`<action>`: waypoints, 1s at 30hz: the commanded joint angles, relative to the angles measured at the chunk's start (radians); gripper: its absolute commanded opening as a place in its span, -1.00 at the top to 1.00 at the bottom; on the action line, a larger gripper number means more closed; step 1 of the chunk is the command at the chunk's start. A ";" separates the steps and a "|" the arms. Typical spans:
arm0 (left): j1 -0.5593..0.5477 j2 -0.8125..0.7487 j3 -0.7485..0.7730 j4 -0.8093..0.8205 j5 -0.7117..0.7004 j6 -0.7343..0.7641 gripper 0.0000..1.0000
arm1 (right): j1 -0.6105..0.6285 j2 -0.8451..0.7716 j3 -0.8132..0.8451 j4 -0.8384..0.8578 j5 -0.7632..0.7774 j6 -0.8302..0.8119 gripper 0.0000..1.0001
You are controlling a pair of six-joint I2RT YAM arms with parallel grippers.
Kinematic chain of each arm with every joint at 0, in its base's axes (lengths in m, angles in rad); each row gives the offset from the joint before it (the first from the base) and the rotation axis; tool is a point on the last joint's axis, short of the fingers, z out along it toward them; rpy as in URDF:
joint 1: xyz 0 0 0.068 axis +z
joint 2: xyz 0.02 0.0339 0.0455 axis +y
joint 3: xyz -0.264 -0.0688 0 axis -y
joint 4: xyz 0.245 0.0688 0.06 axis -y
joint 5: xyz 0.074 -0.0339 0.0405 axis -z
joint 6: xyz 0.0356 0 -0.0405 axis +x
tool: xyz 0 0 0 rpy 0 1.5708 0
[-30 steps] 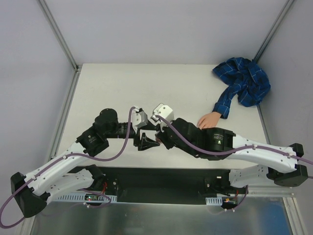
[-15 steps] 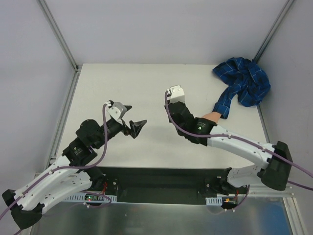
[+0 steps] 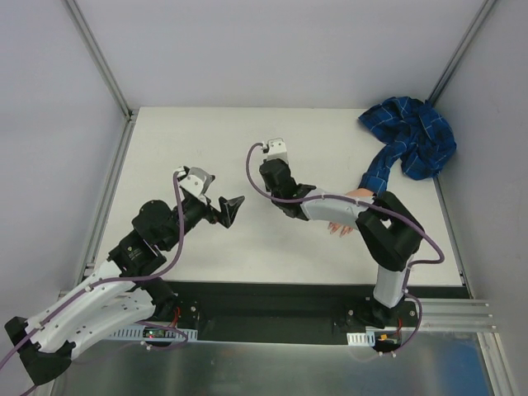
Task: Paint the nails
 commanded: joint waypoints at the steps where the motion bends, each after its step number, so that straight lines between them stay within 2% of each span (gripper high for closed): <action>1: 0.010 0.021 -0.005 0.053 -0.024 -0.022 -0.98 | -0.064 0.036 0.038 0.093 -0.088 0.117 0.99; 14: 0.028 0.004 -0.028 0.090 -0.051 -0.092 -0.98 | -0.064 0.151 0.126 -0.007 -0.084 0.177 0.99; 21: 0.030 -0.005 -0.029 0.093 -0.056 -0.089 -0.98 | -0.058 0.175 0.156 -0.051 -0.078 0.183 0.89; 27: 0.030 -0.006 -0.031 0.093 -0.062 -0.083 -0.99 | -0.053 0.209 0.205 -0.105 -0.075 0.191 0.69; 30: 0.031 -0.006 -0.031 0.093 -0.061 -0.082 -0.98 | -0.049 0.208 0.208 -0.103 -0.069 0.182 0.51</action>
